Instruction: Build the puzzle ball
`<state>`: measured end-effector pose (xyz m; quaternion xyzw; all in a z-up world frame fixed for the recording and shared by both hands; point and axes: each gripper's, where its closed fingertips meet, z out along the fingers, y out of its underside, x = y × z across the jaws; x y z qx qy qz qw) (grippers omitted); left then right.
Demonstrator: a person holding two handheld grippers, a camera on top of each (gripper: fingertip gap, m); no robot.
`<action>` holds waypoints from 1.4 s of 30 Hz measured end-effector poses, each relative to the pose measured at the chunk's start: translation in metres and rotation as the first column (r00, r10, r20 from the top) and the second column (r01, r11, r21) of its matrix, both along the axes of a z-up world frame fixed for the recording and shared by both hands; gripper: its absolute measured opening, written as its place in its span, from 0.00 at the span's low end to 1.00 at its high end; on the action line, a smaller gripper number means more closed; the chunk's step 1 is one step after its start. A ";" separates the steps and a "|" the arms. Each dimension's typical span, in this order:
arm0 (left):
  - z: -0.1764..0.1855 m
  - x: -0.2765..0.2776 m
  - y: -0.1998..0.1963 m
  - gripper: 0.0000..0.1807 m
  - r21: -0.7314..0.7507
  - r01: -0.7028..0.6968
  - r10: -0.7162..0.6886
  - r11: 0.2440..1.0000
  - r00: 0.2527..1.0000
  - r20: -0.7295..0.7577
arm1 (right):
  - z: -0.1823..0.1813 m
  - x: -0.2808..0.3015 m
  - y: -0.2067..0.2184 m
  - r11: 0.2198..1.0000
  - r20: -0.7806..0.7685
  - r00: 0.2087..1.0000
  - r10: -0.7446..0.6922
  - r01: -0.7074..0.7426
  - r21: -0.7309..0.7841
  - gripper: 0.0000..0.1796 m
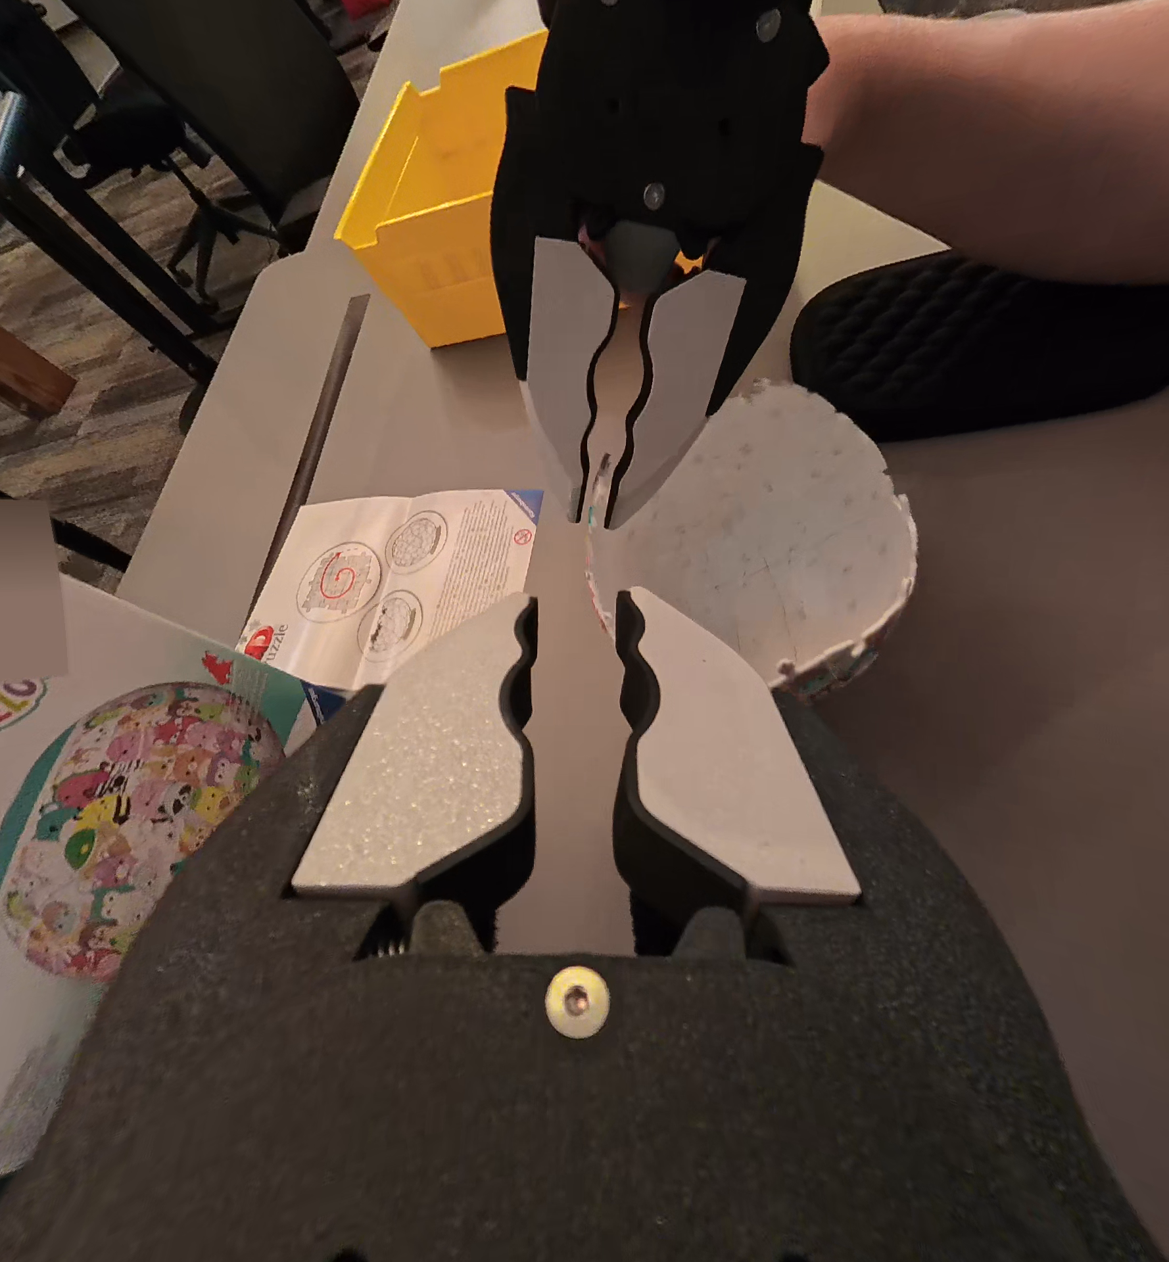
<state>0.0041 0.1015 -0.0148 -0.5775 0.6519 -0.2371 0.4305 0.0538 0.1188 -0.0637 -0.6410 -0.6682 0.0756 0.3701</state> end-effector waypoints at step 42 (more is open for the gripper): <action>-0.004 -0.017 -0.017 0.10 0.059 0.005 0.000 0.998 0.997 -0.080 | -0.006 0.008 0.003 0.999 -0.041 0.998 -0.043 0.043 -0.005 0.02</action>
